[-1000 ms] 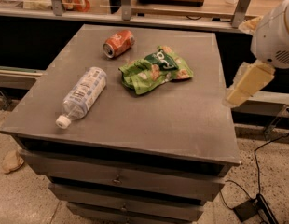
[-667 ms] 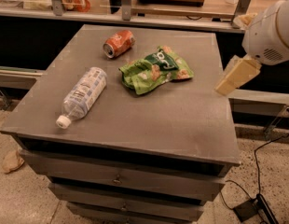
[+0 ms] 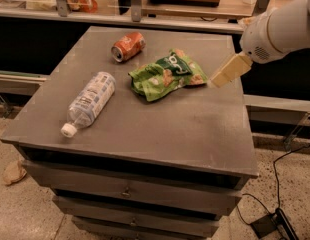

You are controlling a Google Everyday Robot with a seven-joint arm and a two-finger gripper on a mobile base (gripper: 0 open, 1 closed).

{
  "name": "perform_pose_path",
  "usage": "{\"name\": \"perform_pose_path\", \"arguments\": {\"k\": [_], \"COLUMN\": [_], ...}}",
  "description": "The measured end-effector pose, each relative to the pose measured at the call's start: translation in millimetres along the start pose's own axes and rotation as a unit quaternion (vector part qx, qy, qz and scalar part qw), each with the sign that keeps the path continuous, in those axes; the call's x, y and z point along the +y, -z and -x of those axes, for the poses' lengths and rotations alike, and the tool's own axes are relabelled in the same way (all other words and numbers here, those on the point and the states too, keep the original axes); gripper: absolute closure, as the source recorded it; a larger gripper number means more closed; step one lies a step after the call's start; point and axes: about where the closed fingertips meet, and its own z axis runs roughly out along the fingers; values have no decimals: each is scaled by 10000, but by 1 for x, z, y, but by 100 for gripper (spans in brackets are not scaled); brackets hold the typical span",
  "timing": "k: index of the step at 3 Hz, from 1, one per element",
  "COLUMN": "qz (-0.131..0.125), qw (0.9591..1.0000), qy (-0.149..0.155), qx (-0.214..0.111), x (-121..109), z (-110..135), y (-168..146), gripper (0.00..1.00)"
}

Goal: Pick green rice chip bag

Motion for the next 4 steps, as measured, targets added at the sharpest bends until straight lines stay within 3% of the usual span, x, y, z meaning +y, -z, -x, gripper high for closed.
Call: {"name": "perform_pose_path", "arguments": {"k": [2,4], "qz": [198,573], "qw": [9994,9972], "qy": [-231,-406], "qx": [-165,-238], "x": [-1,16], "z": [12,30], "y": [-47,-84], "gripper": [0,0]}}
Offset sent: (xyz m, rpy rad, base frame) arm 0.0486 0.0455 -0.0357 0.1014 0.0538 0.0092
